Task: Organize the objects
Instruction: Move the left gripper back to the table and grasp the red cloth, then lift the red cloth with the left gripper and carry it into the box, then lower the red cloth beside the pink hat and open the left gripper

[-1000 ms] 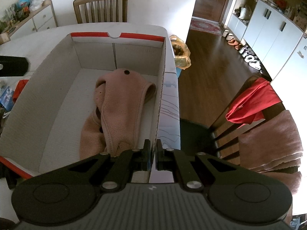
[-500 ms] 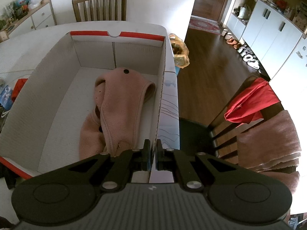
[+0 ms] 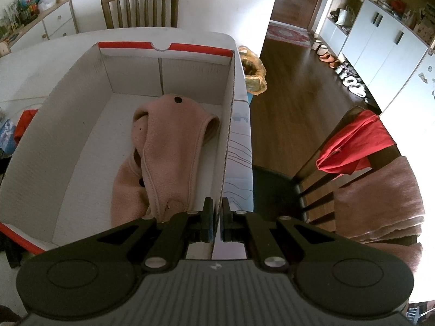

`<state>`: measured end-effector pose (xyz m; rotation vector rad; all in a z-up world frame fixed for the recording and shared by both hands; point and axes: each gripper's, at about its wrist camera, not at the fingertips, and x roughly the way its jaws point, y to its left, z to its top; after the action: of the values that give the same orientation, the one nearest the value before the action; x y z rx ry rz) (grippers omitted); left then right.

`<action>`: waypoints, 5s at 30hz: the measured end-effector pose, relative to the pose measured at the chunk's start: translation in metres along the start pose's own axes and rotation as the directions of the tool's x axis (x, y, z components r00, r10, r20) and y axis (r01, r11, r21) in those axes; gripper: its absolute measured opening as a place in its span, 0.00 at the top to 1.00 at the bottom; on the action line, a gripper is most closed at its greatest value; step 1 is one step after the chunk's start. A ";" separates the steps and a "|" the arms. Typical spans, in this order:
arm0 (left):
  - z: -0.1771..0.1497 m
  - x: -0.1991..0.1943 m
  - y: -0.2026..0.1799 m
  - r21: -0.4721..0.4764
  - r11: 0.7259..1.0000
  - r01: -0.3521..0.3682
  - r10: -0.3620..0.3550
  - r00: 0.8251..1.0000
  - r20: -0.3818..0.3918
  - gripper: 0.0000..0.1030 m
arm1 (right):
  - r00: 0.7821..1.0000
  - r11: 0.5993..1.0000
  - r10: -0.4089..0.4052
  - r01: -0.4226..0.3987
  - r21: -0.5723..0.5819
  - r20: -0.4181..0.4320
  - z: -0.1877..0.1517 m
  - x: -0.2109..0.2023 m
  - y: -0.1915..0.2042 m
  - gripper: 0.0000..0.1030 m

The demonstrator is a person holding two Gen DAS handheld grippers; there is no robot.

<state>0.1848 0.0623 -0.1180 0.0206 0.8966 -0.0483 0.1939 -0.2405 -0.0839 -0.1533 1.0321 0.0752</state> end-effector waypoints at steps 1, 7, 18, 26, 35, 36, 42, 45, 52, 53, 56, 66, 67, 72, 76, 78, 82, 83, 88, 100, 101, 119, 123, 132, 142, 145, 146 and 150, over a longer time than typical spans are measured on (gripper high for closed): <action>-0.002 0.004 0.001 -0.004 1.000 0.001 -0.001 1.000 -0.005 0.06 | 1.000 1.000 0.000 0.000 0.000 0.000 0.000 0.000 0.000 0.96; -0.008 0.019 0.006 -0.040 0.999 0.016 -0.017 1.000 -0.026 0.20 | 1.000 1.000 -0.003 0.003 -0.001 -0.002 0.000 0.000 0.000 0.96; -0.009 0.035 0.005 -0.048 0.998 0.036 -0.038 0.997 -0.060 0.55 | 1.000 1.000 -0.006 0.006 -0.002 -0.006 0.000 0.001 0.000 0.96; -0.005 0.028 0.005 -0.062 0.996 0.057 -0.061 0.997 -0.054 0.71 | 1.000 1.000 -0.004 0.004 0.002 -0.004 0.000 0.000 0.000 0.96; 0.016 -0.011 0.000 -0.064 0.992 0.106 -0.107 0.994 -0.019 0.74 | 1.000 1.000 -0.004 0.004 0.002 -0.002 0.000 0.001 0.002 0.96; 0.019 -0.016 -0.002 -0.059 0.992 0.111 -0.112 0.993 -0.020 0.74 | 1.000 1.000 -0.004 0.004 0.003 -0.002 0.000 0.002 0.002 0.96; 0.034 -0.043 -0.013 -0.025 0.990 0.142 -0.142 0.990 -0.014 0.74 | 1.000 1.000 -0.002 0.002 0.006 -0.003 0.000 0.002 0.003 0.96; 0.041 -0.056 -0.019 -0.004 0.988 0.151 -0.151 0.988 -0.001 0.74 | 1.000 1.000 -0.001 0.001 0.006 -0.003 0.001 0.002 0.004 0.96; 0.058 -0.076 -0.032 0.034 0.980 0.198 -0.198 0.980 0.021 0.73 | 1.000 1.000 0.005 -0.005 0.005 -0.001 0.001 0.001 0.004 0.96; 0.061 -0.078 -0.033 0.034 0.978 0.204 -0.205 0.978 0.023 0.73 | 1.000 1.000 0.007 -0.007 0.007 -0.001 0.001 0.001 0.004 0.96; 0.070 -0.086 -0.042 0.055 0.971 0.232 -0.234 0.971 0.046 0.73 | 1.000 1.000 0.014 -0.014 0.008 0.003 0.001 0.001 0.004 0.96; 0.094 -0.077 -0.086 0.124 0.952 0.278 -0.285 0.958 0.037 0.73 | 1.000 1.000 0.022 -0.022 0.014 0.003 0.000 0.000 0.003 0.96; 0.095 -0.072 -0.093 0.134 0.951 0.278 -0.284 0.959 0.025 0.73 | 1.000 1.000 0.023 -0.023 0.015 0.003 -0.001 0.000 0.003 0.96; 0.093 -0.046 -0.120 0.196 0.946 0.258 -0.254 0.966 -0.046 0.73 | 1.000 1.000 0.026 -0.027 0.015 0.005 -0.001 0.001 0.003 0.96; 0.087 -0.022 -0.139 0.246 0.940 0.237 -0.217 0.971 -0.104 0.73 | 1.000 0.999 0.030 -0.031 0.015 0.006 -0.001 0.000 0.001 0.96; 0.084 -0.011 -0.144 0.257 0.939 0.226 -0.197 0.971 -0.135 0.73 | 0.999 0.999 0.034 -0.034 0.017 0.005 -0.001 0.001 0.001 0.96; 0.079 0.013 -0.146 0.279 0.941 0.192 -0.141 0.971 -0.193 0.73 | 0.999 0.999 0.034 -0.035 0.015 0.006 -0.001 0.001 0.001 0.96; 0.078 0.019 -0.148 0.285 0.941 0.183 -0.126 0.970 -0.206 0.73 | 0.999 0.999 0.035 -0.035 0.017 0.006 -0.001 0.001 0.001 0.96; 0.075 0.047 -0.149 0.291 0.944 0.153 -0.070 0.958 -0.278 0.72 | 0.999 0.999 0.037 -0.037 0.011 0.007 -0.001 0.002 0.001 0.96; 0.065 0.083 -0.156 0.315 0.939 0.135 -0.012 0.932 -0.362 0.71 | 0.999 0.999 0.051 -0.052 0.018 0.009 -0.001 0.004 -0.002 0.96; 0.064 0.084 -0.157 0.317 0.939 0.136 -0.011 0.931 -0.365 0.70 | 0.999 0.998 0.053 -0.053 0.018 0.010 -0.001 0.004 -0.003 0.96; 0.052 0.075 -0.155 0.309 0.937 0.164 -0.053 0.940 -0.336 0.48 | 0.998 0.998 0.056 -0.056 0.020 0.011 -0.003 0.004 -0.003 0.96; 0.052 0.064 -0.158 0.307 0.932 0.192 -0.092 0.946 -0.312 0.39 | 0.998 0.998 0.058 -0.059 0.025 0.011 -0.003 0.004 -0.004 0.96; 0.066 0.044 -0.161 0.278 0.937 0.213 -0.143 0.957 -0.251 0.19 | 0.998 0.998 0.057 -0.057 0.024 0.010 -0.003 0.004 -0.004 0.96; 0.076 -0.005 -0.148 0.226 0.950 0.213 -0.183 0.972 -0.148 0.15 | 0.998 0.998 0.058 -0.058 0.026 0.009 -0.004 0.004 -0.005 0.96; 0.076 -0.015 -0.141 0.212 0.955 0.208 -0.187 0.976 -0.115 0.07 | 0.998 0.998 0.057 -0.057 0.024 0.008 -0.004 0.004 -0.005 0.96; 0.076 -0.018 -0.139 0.204 0.956 0.209 -0.191 0.976 -0.102 0.04 | 0.998 0.998 0.058 -0.058 0.027 0.007 -0.004 0.004 -0.005 0.96; 0.074 -0.029 -0.130 0.192 0.961 0.197 -0.188 0.980 -0.065 0.01 | 0.998 0.998 0.055 -0.055 0.024 0.004 -0.004 0.004 -0.007 0.96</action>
<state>0.2181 -0.0691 -0.0491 0.1205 0.9350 -0.3200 0.1935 -0.2481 -0.0886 -0.1028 1.0333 0.1132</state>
